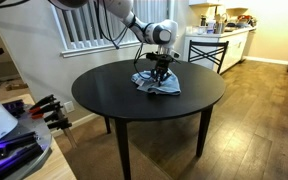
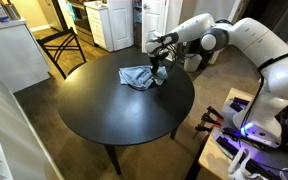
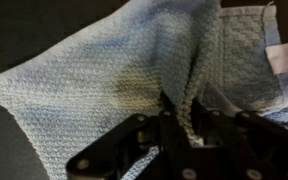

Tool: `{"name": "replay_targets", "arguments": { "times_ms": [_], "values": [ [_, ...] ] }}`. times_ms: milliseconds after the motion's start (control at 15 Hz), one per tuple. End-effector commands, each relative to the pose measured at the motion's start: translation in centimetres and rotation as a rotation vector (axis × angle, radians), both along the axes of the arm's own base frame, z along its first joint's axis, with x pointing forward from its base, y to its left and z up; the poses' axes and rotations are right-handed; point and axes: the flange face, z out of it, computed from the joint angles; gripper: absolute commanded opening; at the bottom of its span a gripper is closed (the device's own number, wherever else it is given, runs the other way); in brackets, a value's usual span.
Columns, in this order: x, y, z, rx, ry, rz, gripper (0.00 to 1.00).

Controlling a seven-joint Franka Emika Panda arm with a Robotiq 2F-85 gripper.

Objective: Use the blue towel to wipe the table.

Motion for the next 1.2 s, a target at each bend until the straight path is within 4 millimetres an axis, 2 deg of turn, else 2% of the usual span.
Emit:
{"name": "replay_targets", "arguments": {
  "times_ms": [0,333,533,667,867,1133],
  "values": [
    [-1.1,-2.7,-0.7,0.031,-0.011,-0.197,0.06],
    [-1.5,-5.3,-0.8,0.02,-0.047,-0.367,0.06],
    [-1.4,-5.4,-0.5,0.011,-0.056,-0.408,0.06],
    [-0.9,-3.7,-0.8,0.012,-0.044,-0.383,0.06],
    [0.1,0.6,-1.4,0.026,-0.026,-0.312,0.06],
    [1.0,10.6,-1.9,0.032,0.016,-0.137,0.06]
  ]
}}
